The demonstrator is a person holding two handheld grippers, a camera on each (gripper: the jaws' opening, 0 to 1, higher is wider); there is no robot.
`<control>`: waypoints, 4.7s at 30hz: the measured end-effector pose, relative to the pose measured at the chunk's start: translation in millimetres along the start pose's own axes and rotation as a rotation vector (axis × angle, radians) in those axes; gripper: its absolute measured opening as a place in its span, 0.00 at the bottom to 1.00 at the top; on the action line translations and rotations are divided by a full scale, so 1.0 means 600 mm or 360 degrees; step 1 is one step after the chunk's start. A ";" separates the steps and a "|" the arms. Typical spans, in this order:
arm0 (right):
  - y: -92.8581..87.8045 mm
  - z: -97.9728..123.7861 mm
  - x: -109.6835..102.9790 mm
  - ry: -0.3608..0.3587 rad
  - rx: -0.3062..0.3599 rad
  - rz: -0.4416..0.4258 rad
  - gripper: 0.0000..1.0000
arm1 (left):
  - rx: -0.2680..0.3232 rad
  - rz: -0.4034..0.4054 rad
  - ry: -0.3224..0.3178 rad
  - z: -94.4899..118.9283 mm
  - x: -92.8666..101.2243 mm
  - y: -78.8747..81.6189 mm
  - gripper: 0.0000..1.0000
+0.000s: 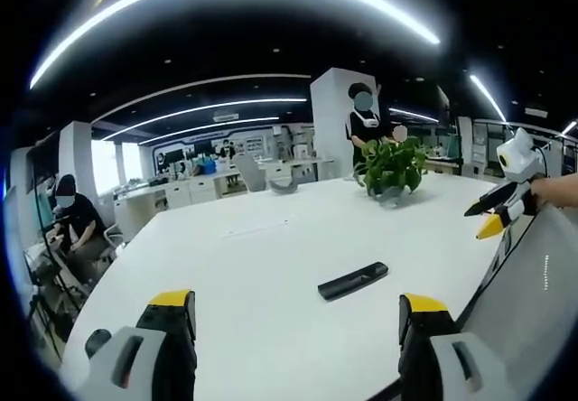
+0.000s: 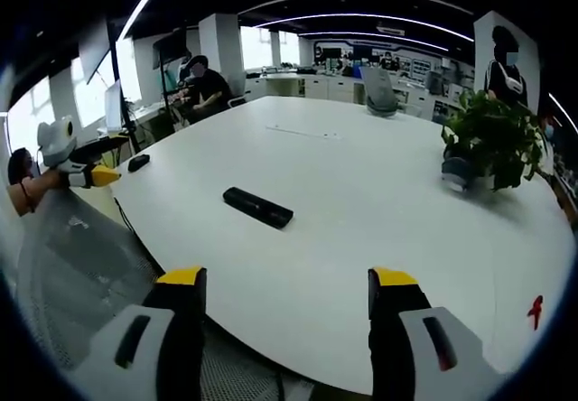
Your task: Press the specified remote control buttons in sequence, fully releasing each button before pressing the next.
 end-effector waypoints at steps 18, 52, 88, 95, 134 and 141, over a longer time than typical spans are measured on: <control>0.015 0.018 0.021 -0.0209 0.0118 0.0004 0.74 | -0.0008 -0.0002 0.0021 0.000 -0.002 0.000 0.99; 0.004 0.011 0.015 -0.0185 -0.0022 0.0056 0.72 | -0.0620 -0.0369 -0.0743 -0.124 0.009 -0.024 1.00; 0.003 0.002 -0.013 0.0014 -0.0104 0.0164 0.38 | -0.1007 -0.0779 -0.1138 -0.330 0.038 -0.039 0.73; -0.001 0.001 -0.011 0.0019 -0.0125 0.0157 0.35 | -0.1123 -0.0801 -0.1147 -0.353 0.040 -0.057 0.70; -0.011 0.001 -0.002 -0.0004 -0.0164 0.0068 0.27 | -0.1286 -0.0983 -0.1238 -0.421 0.052 -0.062 0.30; -0.013 0.000 -0.001 -0.0002 -0.0175 0.0067 0.26 | -0.1276 -0.1006 -0.1240 -0.426 0.050 -0.061 0.26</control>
Point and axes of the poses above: the point that each gripper's makers call its tool centre point, and the gripper's own axes: z roughly backward along the fingers, x roughly to its right, y roughly out of its top, the point moved 8 cm from there along z, roughly backward along the fingers, and after that the axes turned 7 degrees about z, right-handed, at the moved point
